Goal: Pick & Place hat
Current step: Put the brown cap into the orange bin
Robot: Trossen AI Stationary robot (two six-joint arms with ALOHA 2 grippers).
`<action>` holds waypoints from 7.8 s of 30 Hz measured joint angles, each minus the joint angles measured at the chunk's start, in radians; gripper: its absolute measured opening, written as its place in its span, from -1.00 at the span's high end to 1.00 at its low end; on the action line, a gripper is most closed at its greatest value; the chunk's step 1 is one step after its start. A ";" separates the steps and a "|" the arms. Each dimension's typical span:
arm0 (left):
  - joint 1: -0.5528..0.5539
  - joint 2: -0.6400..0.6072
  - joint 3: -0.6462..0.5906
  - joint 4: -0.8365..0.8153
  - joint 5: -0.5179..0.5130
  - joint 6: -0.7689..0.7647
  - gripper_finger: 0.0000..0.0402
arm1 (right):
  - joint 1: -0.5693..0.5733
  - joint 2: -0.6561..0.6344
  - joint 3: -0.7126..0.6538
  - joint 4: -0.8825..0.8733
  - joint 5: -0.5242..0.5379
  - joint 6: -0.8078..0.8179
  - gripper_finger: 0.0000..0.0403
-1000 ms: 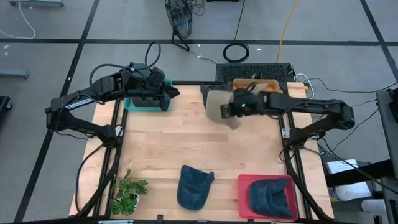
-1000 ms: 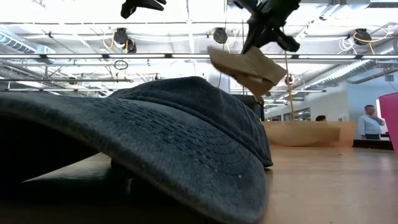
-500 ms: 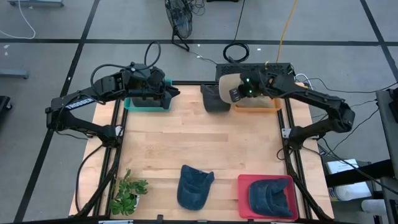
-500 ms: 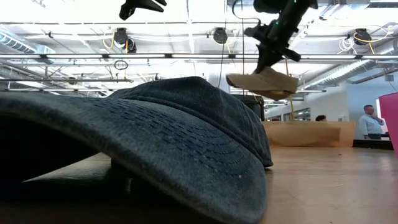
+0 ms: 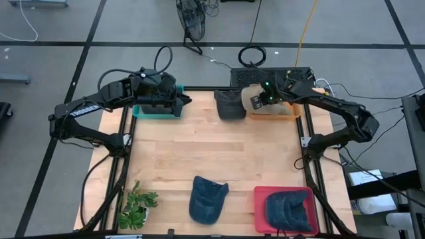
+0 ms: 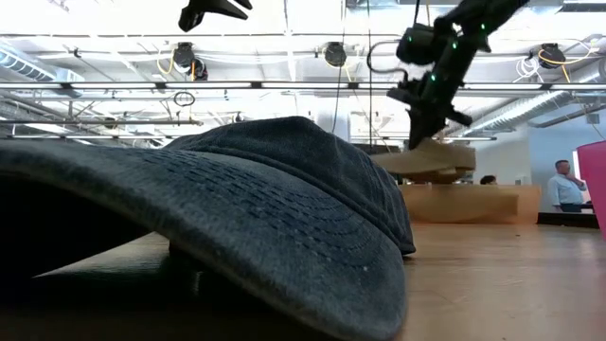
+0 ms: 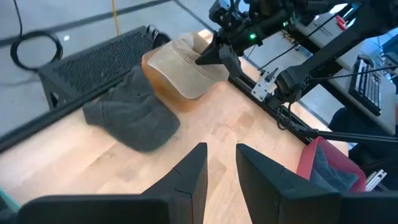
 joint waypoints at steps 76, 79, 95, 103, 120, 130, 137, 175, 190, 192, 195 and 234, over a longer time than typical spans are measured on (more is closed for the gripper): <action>0.005 0.000 0.000 -0.059 -0.047 -0.037 0.54 | -0.177 -0.166 -0.263 0.101 0.068 0.048 0.29; 0.005 0.000 0.000 -0.071 -0.032 -0.038 0.54 | -0.188 -0.228 -0.263 0.101 0.148 0.057 0.17; 0.004 0.000 0.000 -0.084 -0.025 -0.038 0.54 | -0.412 -0.142 -0.262 0.066 -0.148 0.188 0.32; -0.011 -0.001 0.000 -0.085 -0.023 -0.049 0.54 | -0.381 -0.109 -0.262 0.092 -0.048 0.231 0.23; -0.054 -0.001 0.000 -0.095 -0.023 -0.030 0.54 | -0.371 -0.084 -0.262 0.073 -0.074 0.207 0.82; -0.054 -0.001 0.000 -0.137 -0.023 -0.013 0.54 | -0.373 -0.269 -0.262 0.024 -0.101 0.207 0.95; -0.054 -0.001 0.000 -0.136 -0.023 0.005 0.54 | -0.336 -0.295 -0.242 -0.054 -0.049 0.236 1.00; -0.054 -0.001 0.000 -0.135 0.015 0.109 0.54 | -0.045 0.141 0.048 0.037 -0.018 0.240 1.00; -0.001 -0.002 0.000 -0.027 0.143 -0.012 0.54 | -0.120 0.319 0.045 0.274 -0.297 0.051 1.00; 0.005 -0.002 0.000 -0.024 0.157 -0.020 0.54 | -0.122 0.323 0.045 0.289 -0.311 0.063 1.00; 0.016 -0.002 0.000 -0.032 0.197 -0.019 0.54 | -0.137 0.319 0.045 0.231 -0.281 0.104 1.00; 0.086 -0.002 0.000 -0.041 0.210 0.030 0.54 | -0.158 0.198 -0.067 -0.055 0.136 0.265 1.00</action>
